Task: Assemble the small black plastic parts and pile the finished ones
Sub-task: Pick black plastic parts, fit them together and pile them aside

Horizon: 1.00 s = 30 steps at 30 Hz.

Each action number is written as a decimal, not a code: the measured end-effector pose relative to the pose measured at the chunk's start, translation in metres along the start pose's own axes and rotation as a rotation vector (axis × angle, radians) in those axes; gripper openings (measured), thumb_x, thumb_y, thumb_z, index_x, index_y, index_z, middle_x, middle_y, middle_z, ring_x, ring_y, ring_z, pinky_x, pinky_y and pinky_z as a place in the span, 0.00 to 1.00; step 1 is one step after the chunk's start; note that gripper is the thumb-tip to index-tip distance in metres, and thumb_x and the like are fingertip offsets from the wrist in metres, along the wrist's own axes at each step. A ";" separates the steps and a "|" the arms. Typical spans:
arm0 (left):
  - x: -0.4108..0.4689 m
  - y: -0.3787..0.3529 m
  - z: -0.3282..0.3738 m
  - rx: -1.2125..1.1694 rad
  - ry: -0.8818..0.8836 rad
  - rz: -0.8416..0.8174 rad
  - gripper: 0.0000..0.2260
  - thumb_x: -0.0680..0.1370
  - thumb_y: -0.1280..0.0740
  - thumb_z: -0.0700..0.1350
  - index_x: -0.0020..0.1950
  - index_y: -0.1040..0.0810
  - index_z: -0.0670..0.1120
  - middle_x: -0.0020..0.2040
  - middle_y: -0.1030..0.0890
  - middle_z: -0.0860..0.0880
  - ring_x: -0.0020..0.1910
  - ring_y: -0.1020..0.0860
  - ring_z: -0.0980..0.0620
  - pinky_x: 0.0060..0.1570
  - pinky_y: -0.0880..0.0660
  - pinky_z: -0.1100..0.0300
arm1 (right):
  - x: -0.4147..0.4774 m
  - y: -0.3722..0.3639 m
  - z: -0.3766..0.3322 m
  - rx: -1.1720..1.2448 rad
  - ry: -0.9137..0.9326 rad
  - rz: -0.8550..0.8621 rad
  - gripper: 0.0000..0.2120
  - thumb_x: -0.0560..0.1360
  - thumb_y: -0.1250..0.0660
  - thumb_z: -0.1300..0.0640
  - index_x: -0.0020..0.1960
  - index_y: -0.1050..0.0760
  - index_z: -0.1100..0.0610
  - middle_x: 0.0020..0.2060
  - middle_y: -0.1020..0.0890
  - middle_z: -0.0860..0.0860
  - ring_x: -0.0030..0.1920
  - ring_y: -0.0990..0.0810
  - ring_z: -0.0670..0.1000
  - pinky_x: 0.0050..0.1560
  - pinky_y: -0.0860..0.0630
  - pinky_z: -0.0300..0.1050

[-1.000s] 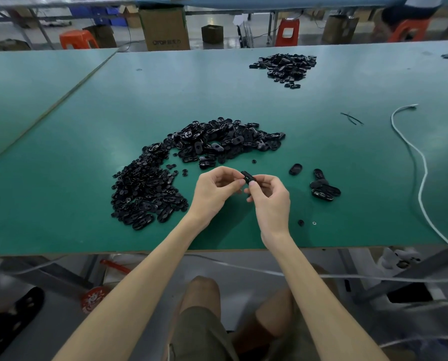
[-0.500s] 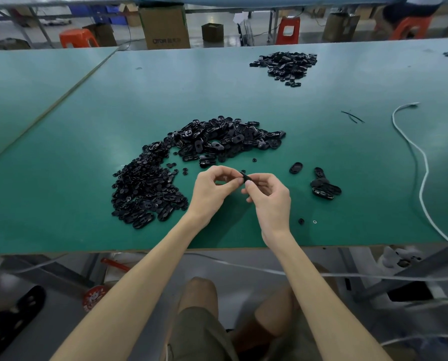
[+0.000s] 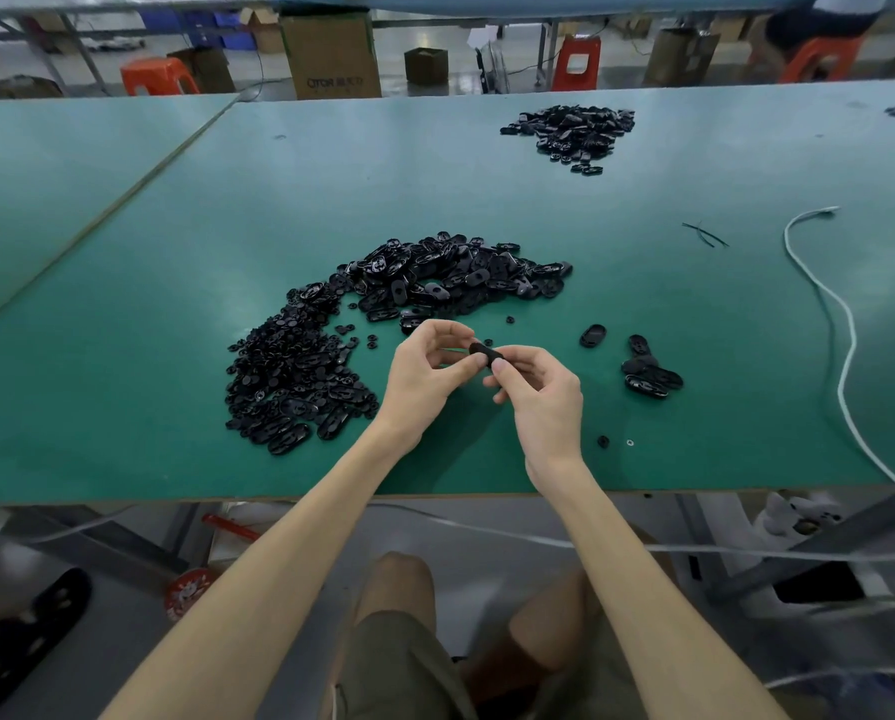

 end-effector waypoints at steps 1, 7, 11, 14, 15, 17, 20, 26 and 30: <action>0.000 0.000 0.000 -0.006 0.004 -0.003 0.12 0.76 0.24 0.39 0.57 0.20 0.46 0.50 0.15 0.50 0.48 0.16 0.54 0.48 0.21 0.62 | 0.000 0.000 0.000 0.011 -0.001 -0.003 0.05 0.79 0.29 0.66 0.51 0.17 0.57 0.41 0.13 0.51 0.40 0.14 0.49 0.40 0.21 0.39; 0.000 -0.003 0.004 -0.035 -0.008 -0.033 0.07 0.77 0.25 0.40 0.54 0.16 0.47 0.47 0.13 0.49 0.45 0.15 0.54 0.45 0.22 0.64 | 0.000 -0.001 -0.002 0.070 -0.002 -0.021 0.05 0.78 0.28 0.66 0.52 0.18 0.59 0.41 0.12 0.52 0.42 0.13 0.50 0.40 0.21 0.39; -0.002 -0.004 0.007 -0.069 -0.019 -0.053 0.08 0.78 0.27 0.39 0.57 0.16 0.46 0.48 0.13 0.47 0.47 0.15 0.53 0.49 0.22 0.63 | 0.000 -0.005 -0.002 0.037 0.006 -0.047 0.04 0.79 0.28 0.65 0.52 0.19 0.59 0.42 0.13 0.52 0.44 0.13 0.50 0.41 0.20 0.40; -0.002 -0.005 0.010 -0.042 -0.042 -0.053 0.09 0.79 0.28 0.39 0.58 0.17 0.48 0.48 0.13 0.48 0.49 0.16 0.53 0.52 0.23 0.63 | 0.000 -0.007 -0.001 -0.017 0.005 -0.063 0.04 0.80 0.29 0.64 0.53 0.19 0.58 0.46 0.13 0.51 0.47 0.14 0.50 0.42 0.19 0.40; -0.002 -0.004 0.010 -0.041 -0.045 -0.039 0.09 0.79 0.28 0.39 0.58 0.17 0.49 0.47 0.13 0.48 0.49 0.17 0.54 0.52 0.24 0.65 | -0.001 -0.008 -0.001 -0.037 0.006 -0.069 0.05 0.80 0.29 0.63 0.55 0.19 0.57 0.48 0.14 0.51 0.47 0.14 0.49 0.42 0.20 0.39; -0.002 0.000 0.010 -0.064 -0.039 0.003 0.10 0.79 0.28 0.40 0.59 0.16 0.51 0.46 0.14 0.48 0.48 0.17 0.54 0.51 0.25 0.65 | -0.002 -0.010 -0.001 -0.084 0.014 -0.074 0.07 0.80 0.29 0.62 0.58 0.19 0.57 0.53 0.16 0.51 0.48 0.15 0.48 0.42 0.21 0.36; -0.002 0.004 0.008 -0.115 -0.026 0.034 0.12 0.80 0.29 0.37 0.61 0.15 0.50 0.47 0.16 0.43 0.51 0.15 0.48 0.57 0.22 0.58 | -0.003 -0.007 -0.001 -0.077 0.006 -0.042 0.08 0.80 0.30 0.62 0.59 0.21 0.56 0.55 0.17 0.52 0.49 0.15 0.49 0.42 0.21 0.35; -0.003 -0.004 0.008 -0.113 -0.008 -0.040 0.14 0.77 0.26 0.38 0.62 0.16 0.46 0.47 0.13 0.48 0.47 0.15 0.53 0.51 0.23 0.66 | -0.001 -0.002 -0.001 -0.032 0.006 0.010 0.03 0.82 0.32 0.59 0.55 0.21 0.56 0.42 0.14 0.49 0.38 0.17 0.43 0.39 0.22 0.35; -0.004 -0.008 0.008 -0.104 -0.030 -0.096 0.09 0.77 0.26 0.36 0.56 0.14 0.45 0.51 0.12 0.48 0.51 0.14 0.52 0.53 0.22 0.65 | -0.001 -0.001 0.000 -0.038 0.008 0.018 0.02 0.82 0.32 0.59 0.53 0.20 0.55 0.38 0.14 0.48 0.34 0.19 0.44 0.40 0.22 0.37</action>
Point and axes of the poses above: each hand's wrist, its own x-axis towards the middle knuckle, its own y-axis out of the back of the hand, z = x × y, the point moved 8 cm from there along x, towards the middle knuckle
